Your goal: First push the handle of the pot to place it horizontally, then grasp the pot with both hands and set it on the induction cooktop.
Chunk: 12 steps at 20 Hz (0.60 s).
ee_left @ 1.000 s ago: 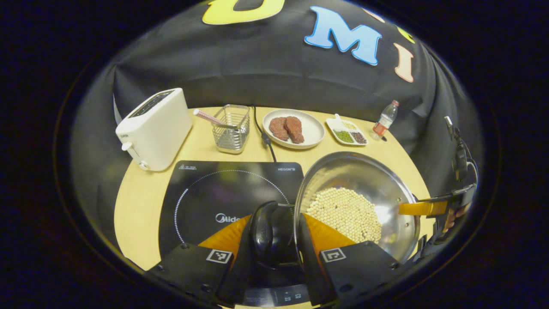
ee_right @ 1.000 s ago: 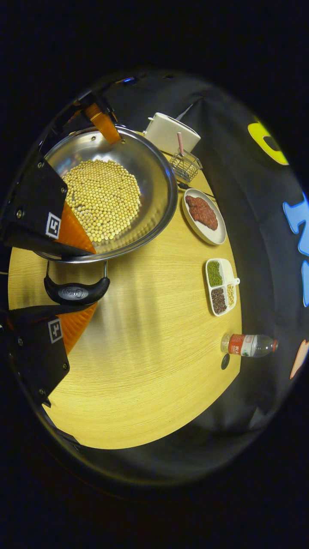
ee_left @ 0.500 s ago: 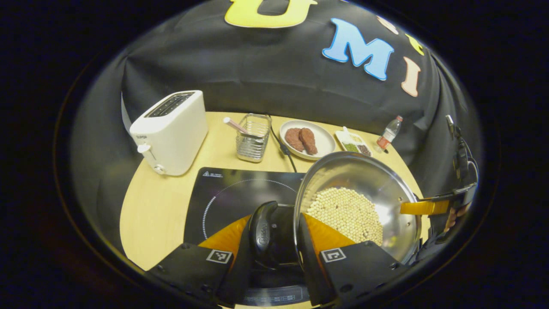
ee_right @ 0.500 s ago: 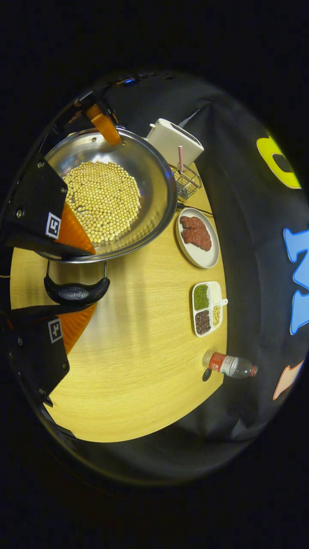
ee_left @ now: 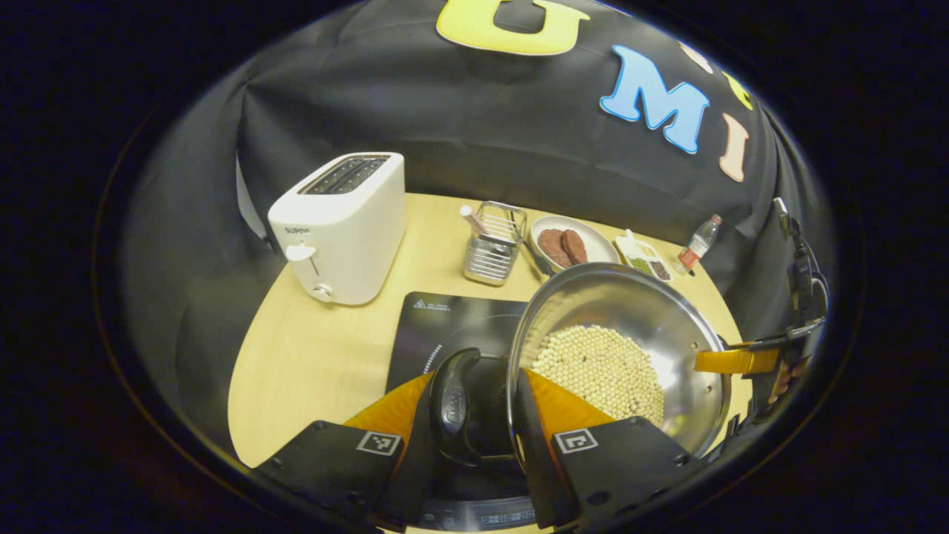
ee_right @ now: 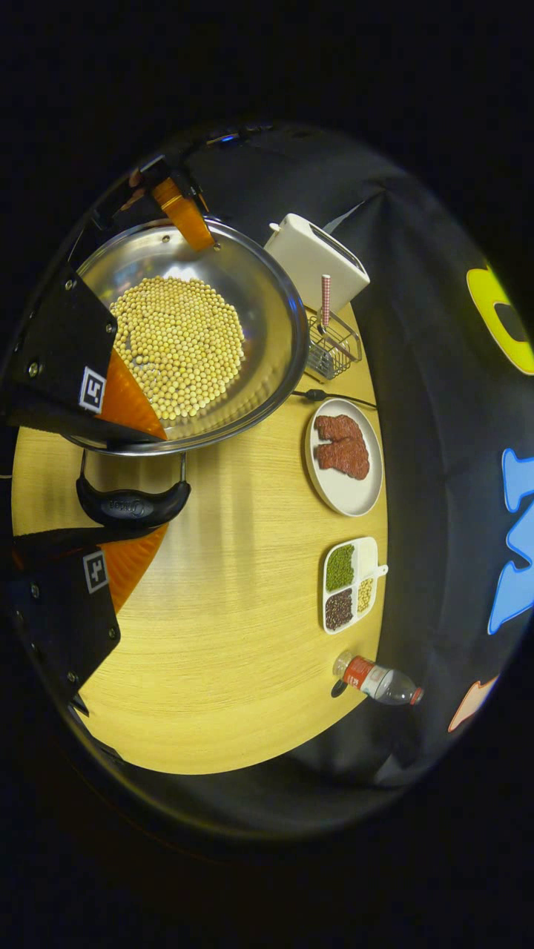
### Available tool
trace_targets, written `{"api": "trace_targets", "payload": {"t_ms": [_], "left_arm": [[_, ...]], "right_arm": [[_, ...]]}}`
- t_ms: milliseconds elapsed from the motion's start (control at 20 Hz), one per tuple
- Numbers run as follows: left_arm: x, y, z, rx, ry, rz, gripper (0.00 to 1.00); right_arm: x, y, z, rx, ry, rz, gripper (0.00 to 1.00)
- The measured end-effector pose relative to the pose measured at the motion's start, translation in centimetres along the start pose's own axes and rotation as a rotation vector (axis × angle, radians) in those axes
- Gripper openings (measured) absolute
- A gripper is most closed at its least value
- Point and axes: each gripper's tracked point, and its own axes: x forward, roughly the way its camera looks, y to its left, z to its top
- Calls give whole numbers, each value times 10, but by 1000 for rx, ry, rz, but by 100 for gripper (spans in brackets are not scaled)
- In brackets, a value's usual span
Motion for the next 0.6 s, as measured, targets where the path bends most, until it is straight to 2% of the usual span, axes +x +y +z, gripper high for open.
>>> {"api": "trace_targets", "payload": {"t_ms": [300, 450, 600], "left_arm": [[5, 30, 6, -5, 10, 9, 63], [11, 45, 5, -6, 19, 16, 58], [11, 54, 7, 0, 25, 21, 61]], "right_arm": [[12, 26, 6, -19, 2, -2, 53], [19, 39, 7, -28, 0, 0, 53], [25, 50, 7, -21, 9, 2, 53]]}}
